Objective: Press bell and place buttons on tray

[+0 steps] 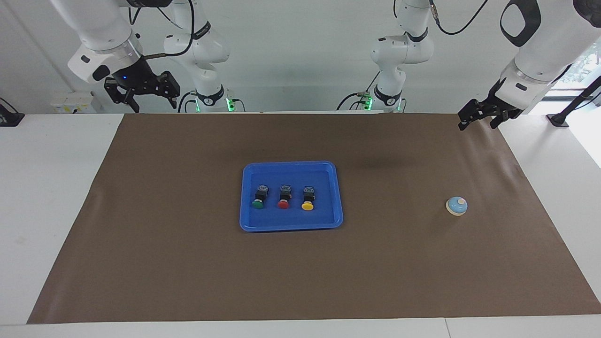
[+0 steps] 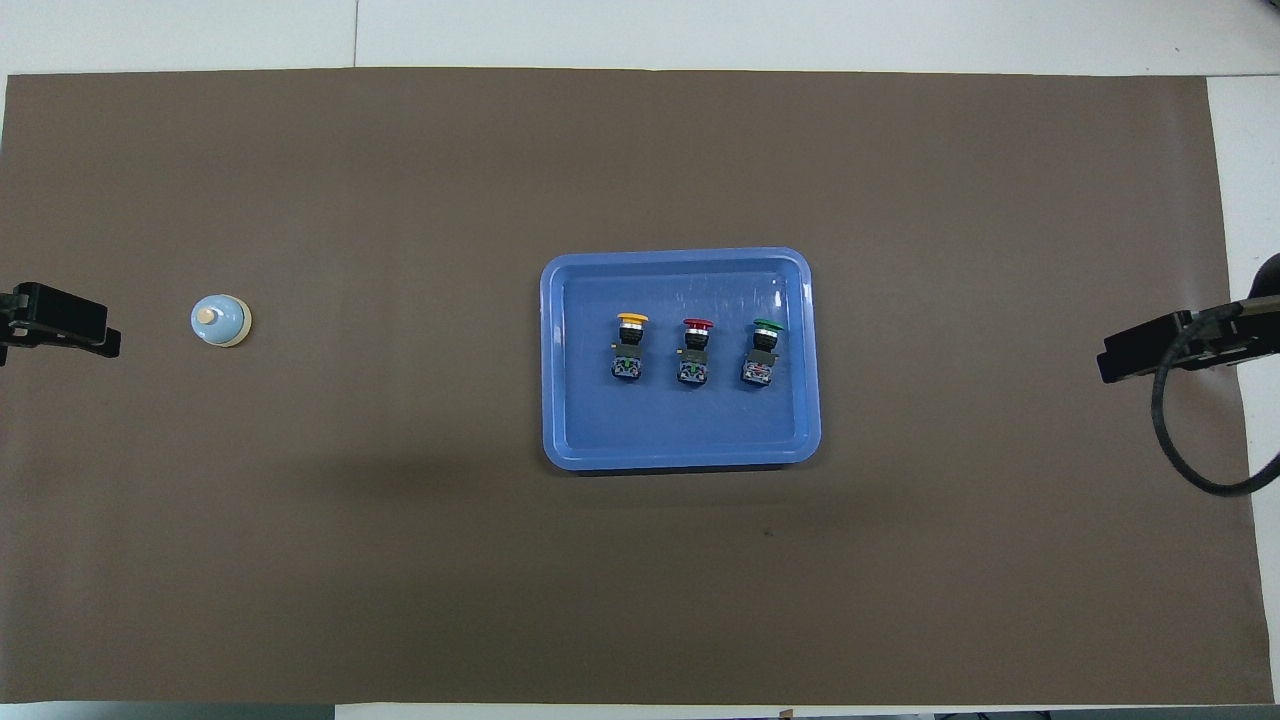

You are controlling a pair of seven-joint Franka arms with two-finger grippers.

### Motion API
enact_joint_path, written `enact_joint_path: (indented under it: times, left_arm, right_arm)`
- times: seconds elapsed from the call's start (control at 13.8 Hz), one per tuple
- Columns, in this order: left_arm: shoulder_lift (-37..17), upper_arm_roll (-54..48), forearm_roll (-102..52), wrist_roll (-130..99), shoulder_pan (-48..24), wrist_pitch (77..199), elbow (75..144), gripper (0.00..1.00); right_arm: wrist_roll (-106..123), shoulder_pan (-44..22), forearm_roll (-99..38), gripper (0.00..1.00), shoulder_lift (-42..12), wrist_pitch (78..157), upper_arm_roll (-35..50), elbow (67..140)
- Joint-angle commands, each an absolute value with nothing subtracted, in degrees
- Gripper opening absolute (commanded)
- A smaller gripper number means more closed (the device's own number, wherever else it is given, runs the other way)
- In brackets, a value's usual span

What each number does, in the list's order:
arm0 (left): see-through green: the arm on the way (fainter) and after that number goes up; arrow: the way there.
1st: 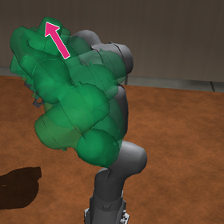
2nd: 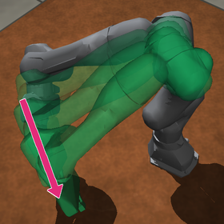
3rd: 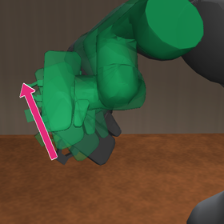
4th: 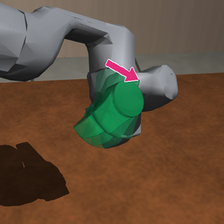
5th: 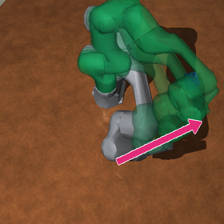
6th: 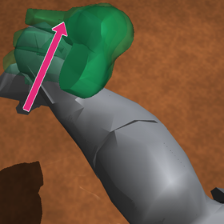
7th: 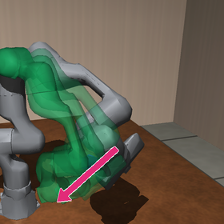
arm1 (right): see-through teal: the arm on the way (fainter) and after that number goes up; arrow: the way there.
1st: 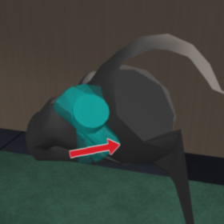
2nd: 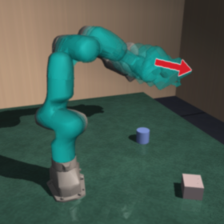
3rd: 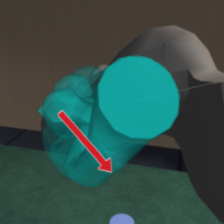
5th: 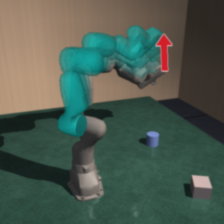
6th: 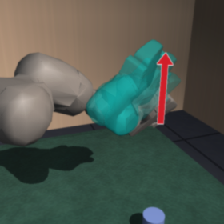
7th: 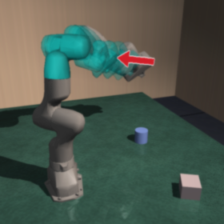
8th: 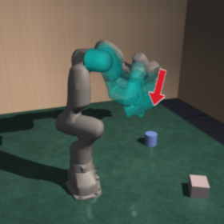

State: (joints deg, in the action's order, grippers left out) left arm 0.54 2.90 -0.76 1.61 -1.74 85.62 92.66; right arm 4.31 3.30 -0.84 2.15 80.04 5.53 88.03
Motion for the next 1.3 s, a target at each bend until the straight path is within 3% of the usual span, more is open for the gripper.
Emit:
enact_joint_path:
  times: [0.0,1.23]
  left_arm:
    - [0.7,2.9,-0.5,1.3,-1.6,85.6,92.8,1.00]
    - [0.6,2.8,-0.5,1.3,-1.9,85.9,92.9,1.00]
  right_arm:
    - [3.4,3.8,-0.1,1.00,2.2,83.0,6.5,89.6]
    - [2.3,4.1,-2.2,1.00,3.2,83.1,7.3,91.2]
